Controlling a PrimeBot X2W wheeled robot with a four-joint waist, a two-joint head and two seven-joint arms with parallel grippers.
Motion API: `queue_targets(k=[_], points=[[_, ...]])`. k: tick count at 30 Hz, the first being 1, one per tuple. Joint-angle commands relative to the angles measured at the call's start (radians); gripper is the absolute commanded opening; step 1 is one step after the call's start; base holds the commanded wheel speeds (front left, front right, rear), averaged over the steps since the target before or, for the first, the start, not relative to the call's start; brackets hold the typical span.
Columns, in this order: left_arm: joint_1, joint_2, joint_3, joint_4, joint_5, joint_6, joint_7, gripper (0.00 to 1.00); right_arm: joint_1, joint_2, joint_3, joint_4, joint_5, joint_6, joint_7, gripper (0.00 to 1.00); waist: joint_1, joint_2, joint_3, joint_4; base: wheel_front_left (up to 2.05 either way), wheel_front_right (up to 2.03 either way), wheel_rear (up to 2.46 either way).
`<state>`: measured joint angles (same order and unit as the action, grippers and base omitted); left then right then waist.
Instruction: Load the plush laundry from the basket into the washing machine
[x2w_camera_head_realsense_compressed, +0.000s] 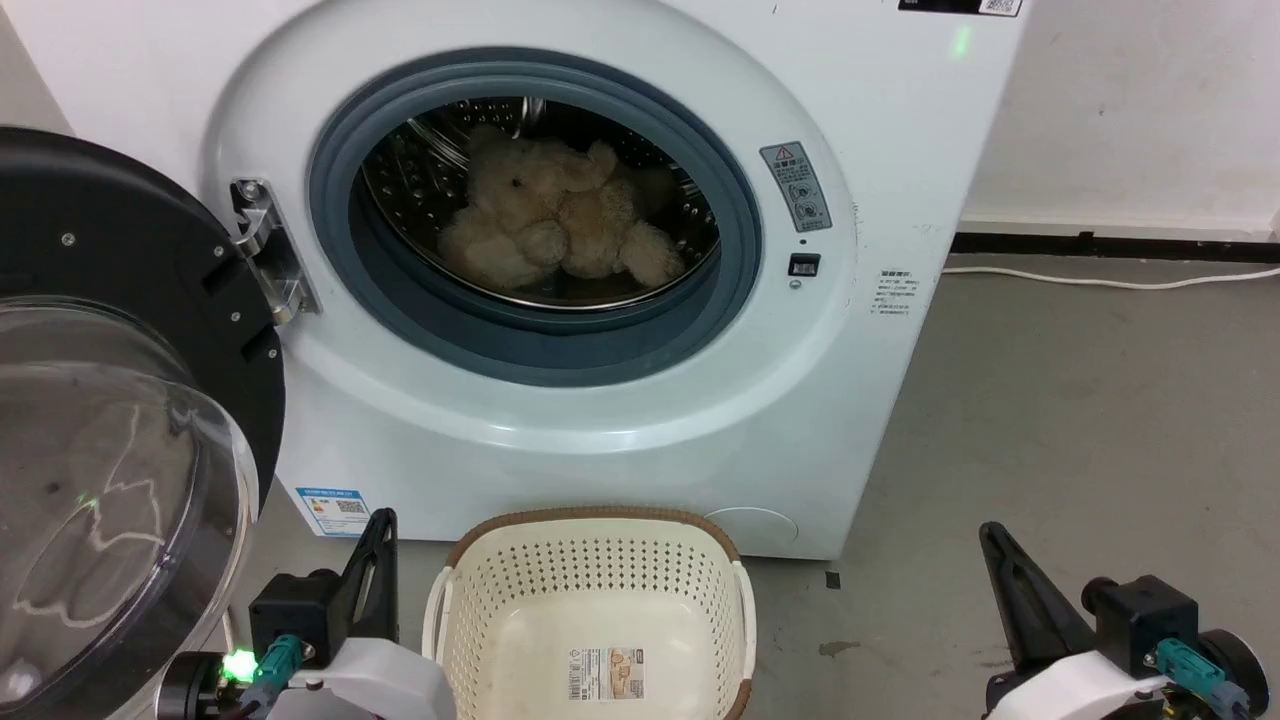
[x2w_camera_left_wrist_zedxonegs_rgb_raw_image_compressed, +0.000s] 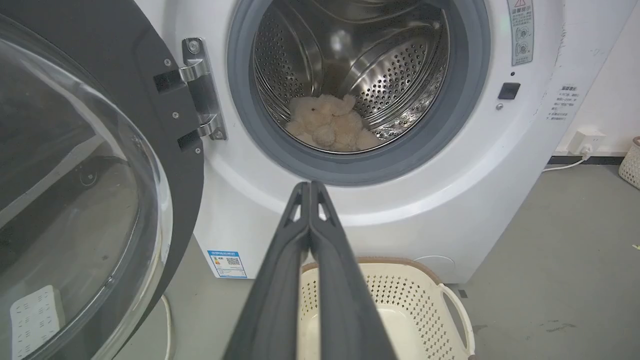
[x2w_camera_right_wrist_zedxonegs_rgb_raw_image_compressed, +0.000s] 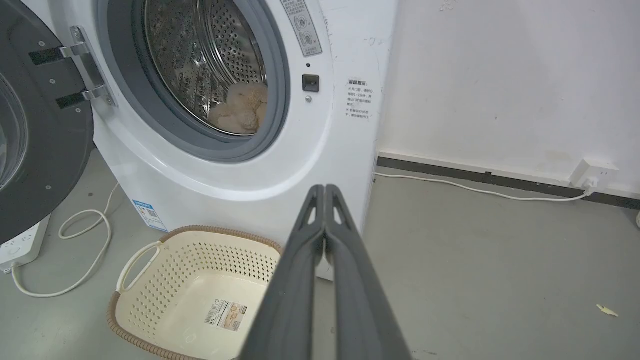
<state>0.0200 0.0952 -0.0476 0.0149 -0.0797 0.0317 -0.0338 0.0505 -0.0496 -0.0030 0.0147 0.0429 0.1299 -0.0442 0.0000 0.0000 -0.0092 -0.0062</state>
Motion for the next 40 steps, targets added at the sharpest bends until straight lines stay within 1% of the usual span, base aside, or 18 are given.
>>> queue_targets(k=[1, 20, 40], points=[[-0.014, -0.008, 0.007, -0.006, 0.014, -0.004, 0.007, 0.0, -0.019, -0.001, 0.001, -0.006, -0.009, 0.001, 0.005, 0.0, 0.0, 0.0, 0.001, 0.0, 0.0, 0.0, 0.0], [-0.02, -0.045, 0.048, -0.015, 0.08, -0.032, 0.034, 0.0, -0.05, -0.001, 0.003, -0.015, -0.043, 0.001, 0.044, 0.0, 0.0, 0.0, 0.009, 0.006, 0.0, 0.0, 0.0], [-0.02, -0.045, 0.048, -0.015, 0.08, -0.032, 0.034, 0.0, -0.05, -0.001, 0.003, -0.015, -0.043, 0.001, 0.044, 0.0, 0.0, 0.0, 0.009, 0.006, 0.0, 0.0, 0.0]])
